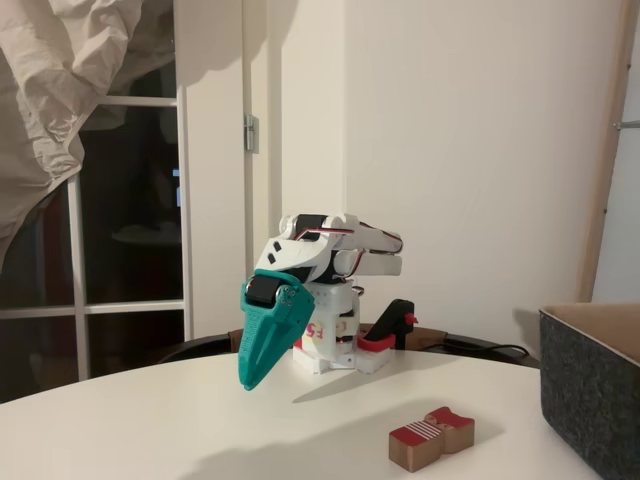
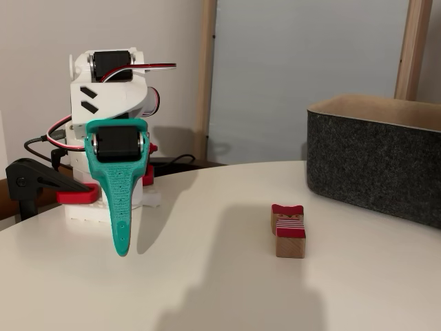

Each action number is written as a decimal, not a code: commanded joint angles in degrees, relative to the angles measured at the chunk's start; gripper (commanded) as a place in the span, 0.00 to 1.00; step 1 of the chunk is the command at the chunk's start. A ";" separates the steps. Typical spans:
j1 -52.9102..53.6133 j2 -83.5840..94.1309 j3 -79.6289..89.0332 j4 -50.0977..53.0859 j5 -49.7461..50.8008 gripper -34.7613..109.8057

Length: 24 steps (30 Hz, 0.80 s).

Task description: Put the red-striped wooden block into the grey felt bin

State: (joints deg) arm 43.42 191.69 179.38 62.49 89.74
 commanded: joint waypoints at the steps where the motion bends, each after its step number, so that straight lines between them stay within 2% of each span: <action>1: 1.32 2.02 0.53 0.35 0.35 0.24; 24: 1.32 2.02 0.53 0.35 -0.09 0.24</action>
State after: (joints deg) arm 43.42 191.69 179.38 62.49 89.47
